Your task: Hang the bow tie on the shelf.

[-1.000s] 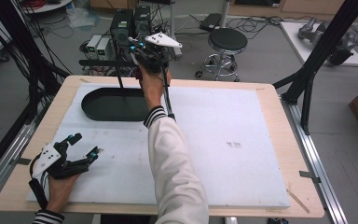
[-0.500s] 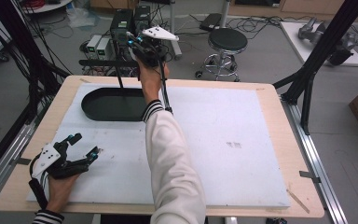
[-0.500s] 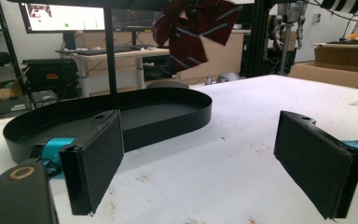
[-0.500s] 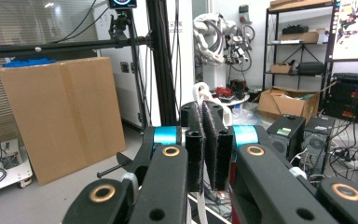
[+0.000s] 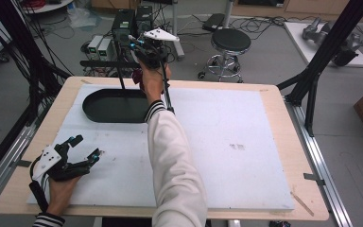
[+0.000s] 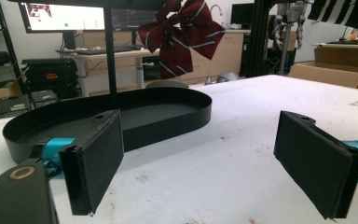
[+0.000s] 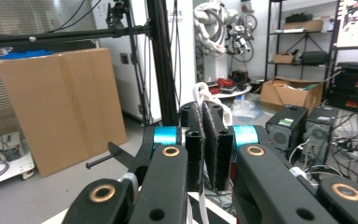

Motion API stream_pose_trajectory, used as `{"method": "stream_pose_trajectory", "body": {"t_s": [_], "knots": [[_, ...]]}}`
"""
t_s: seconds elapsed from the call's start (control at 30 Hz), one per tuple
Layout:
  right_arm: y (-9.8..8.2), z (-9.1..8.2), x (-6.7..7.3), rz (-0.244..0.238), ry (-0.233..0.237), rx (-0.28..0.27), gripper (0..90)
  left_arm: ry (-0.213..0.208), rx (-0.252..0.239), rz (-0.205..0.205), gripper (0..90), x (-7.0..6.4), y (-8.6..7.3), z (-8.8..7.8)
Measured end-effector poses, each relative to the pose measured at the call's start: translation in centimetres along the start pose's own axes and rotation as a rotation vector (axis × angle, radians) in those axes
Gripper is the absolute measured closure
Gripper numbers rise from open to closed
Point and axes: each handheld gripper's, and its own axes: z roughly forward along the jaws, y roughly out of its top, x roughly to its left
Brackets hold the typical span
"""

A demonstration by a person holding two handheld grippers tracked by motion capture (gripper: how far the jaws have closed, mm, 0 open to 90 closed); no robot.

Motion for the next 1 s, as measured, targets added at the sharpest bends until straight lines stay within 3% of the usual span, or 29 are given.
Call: {"method": "stream_pose_trajectory", "body": {"t_s": [0.17,0.53,1.0], "knots": [[-0.1,0.5,0.4,-0.007,0.041,0.01,87.5,0.001,-0.001,-0.002,16.1,0.0,0.0,0.0],[-1.3,1.5,0.3,-0.008,0.044,0.097,87.0,-0.001,-0.001,-0.002,16.1,0.0,0.0,0.0],[-2.9,1.4,-0.6,-0.005,0.02,0.204,85.9,-0.003,0.003,0.004,16.1,0.0,0.0,0.0]]}}
